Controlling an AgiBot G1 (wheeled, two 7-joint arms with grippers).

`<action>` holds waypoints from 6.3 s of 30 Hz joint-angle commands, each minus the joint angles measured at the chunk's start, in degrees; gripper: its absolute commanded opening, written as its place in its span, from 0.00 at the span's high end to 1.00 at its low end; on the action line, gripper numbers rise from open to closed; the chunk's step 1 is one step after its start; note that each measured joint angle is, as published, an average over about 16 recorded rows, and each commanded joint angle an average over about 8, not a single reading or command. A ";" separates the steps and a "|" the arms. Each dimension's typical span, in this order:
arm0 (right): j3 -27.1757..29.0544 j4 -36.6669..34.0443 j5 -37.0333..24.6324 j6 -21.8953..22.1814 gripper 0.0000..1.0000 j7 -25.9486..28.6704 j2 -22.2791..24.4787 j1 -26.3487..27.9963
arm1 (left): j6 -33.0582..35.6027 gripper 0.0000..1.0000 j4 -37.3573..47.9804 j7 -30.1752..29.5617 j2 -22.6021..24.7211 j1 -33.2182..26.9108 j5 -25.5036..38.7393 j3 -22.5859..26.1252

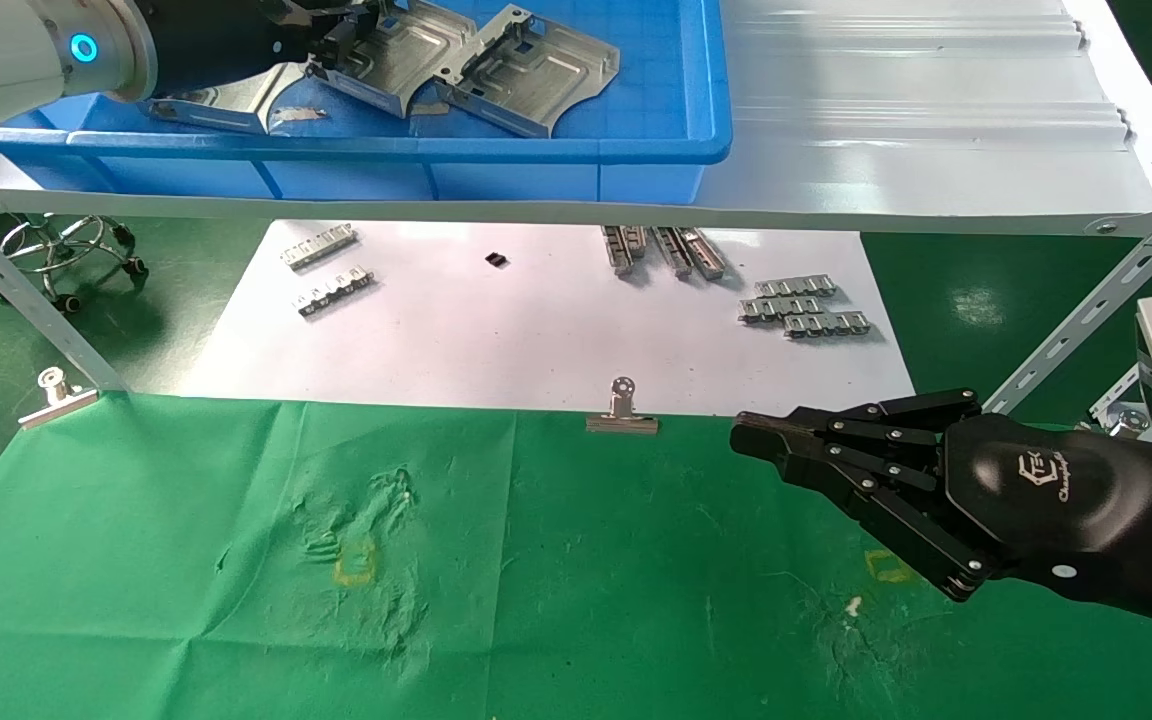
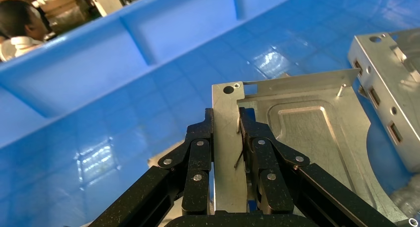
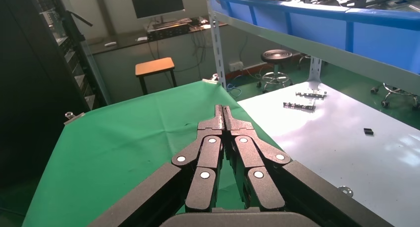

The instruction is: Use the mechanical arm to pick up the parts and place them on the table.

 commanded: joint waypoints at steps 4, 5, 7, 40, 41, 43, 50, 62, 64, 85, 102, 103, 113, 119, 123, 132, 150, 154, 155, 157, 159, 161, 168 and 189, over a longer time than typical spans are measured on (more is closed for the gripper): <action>0.00 0.00 0.00 0.00 1.00 0.00 0.00 0.00 | -0.43 1.00 -0.52 1.34 -0.70 -0.37 -1.30 -0.92; 0.00 0.00 0.00 0.00 1.00 0.00 0.00 0.00 | -0.26 1.00 -0.69 1.61 -0.98 -0.52 -1.73 -1.23; 0.00 0.00 0.00 0.00 1.00 0.00 0.00 0.00 | 0.37 1.00 -1.02 2.19 -1.68 -0.86 -2.63 -1.86; 0.00 0.00 0.00 0.00 1.00 0.00 0.00 0.00 | 50.04 1.00 -12.65 25.88 -23.42 7.20 -10.19 -3.23; 0.00 0.00 0.00 0.00 1.00 0.00 0.00 0.00 | 50.15 1.00 -14.33 26.82 -24.22 8.20 -10.63 -2.68; 0.00 0.00 0.00 0.00 1.00 0.00 0.00 0.00 | 50.25 1.00 -18.10 28.34 -25.95 10.40 -11.79 -1.27; 0.00 0.00 0.00 0.00 1.00 0.00 0.00 0.00 | 49.80 1.00 -28.98 31.78 -30.91 18.53 -15.16 5.74; 0.00 0.00 0.00 0.00 1.00 0.00 0.00 0.00 | 48.16 1.00 -27.07 40.51 -28.20 25.55 -15.31 14.97; 0.00 0.00 0.00 0.00 1.00 0.00 0.00 0.00 | 47.58 1.00 -24.80 42.06 -27.16 25.59 -15.21 15.31; 0.00 0.00 0.00 0.00 1.00 0.00 0.00 0.00 | 46.73 0.71 -8.77 53.12 -20.01 24.21 -12.26 17.53; 0.00 0.00 0.00 0.00 1.00 0.00 0.00 0.00 | 45.29 0.00 -3.36 58.93 -17.76 23.34 -12.58 17.23; 0.00 0.00 0.00 0.00 1.00 0.00 0.00 0.00 | 45.59 0.00 -3.16 58.97 -17.81 23.17 -12.72 17.14; 0.00 0.00 0.00 0.00 1.00 0.00 0.00 0.00 | 50.01 0.00 -6.29 52.06 -20.71 22.44 -17.00 15.73; 0.00 0.00 0.00 0.00 1.00 0.00 0.00 0.00 | 50.09 0.00 -16.09 42.66 -25.03 24.64 -24.65 15.07; 0.00 0.00 0.00 0.00 1.00 0.00 0.00 0.00 | 49.68 0.00 -22.28 37.28 -27.75 26.27 -30.79 14.67; 0.00 0.00 0.00 0.00 0.86 0.00 0.00 0.00 | 49.00 0.00 -30.10 30.51 -30.98 28.21 -39.99 13.61; 0.00 0.00 0.00 0.00 0.00 0.00 0.00 0.00 | 47.70 0.00 -41.99 18.63 -33.09 35.86 -39.66 5.51; 0.00 0.00 0.00 0.00 0.00 0.00 0.00 0.00 | 47.35 0.00 -44.72 15.80 -33.54 37.70 -39.33 3.53; 0.00 0.00 0.00 0.00 0.00 0.00 0.00 0.00 | 47.27 0.00 -45.40 15.11 -33.64 38.15 -39.25 3.05; 0.00 0.00 0.00 0.00 0.00 0.00 0.00 0.00 | 47.10 0.00 -46.76 13.69 -33.87 39.08 -39.09 2.05; 0.00 0.00 0.00 0.00 0.00 0.00 0.00 0.00 | 46.92 0.00 -48.16 12.25 -34.09 40.02 -38.92 1.05; 0.00 0.00 0.00 0.00 0.00 0.00 0.00 0.00 | 46.75 0.00 -49.50 10.86 -34.31 40.92 -38.76 0.07; 0.00 0.00 0.00 0.00 0.00 0.00 0.00 0.00 | 46.14 0.00 -54.34 5.85 -35.09 44.18 -38.18 -3.43; 0.00 0.00 0.00 0.00 0.00 0.00 0.00 0.00 | 44.30 0.00 -68.78 -9.10 -37.43 53.91 -36.43 -13.89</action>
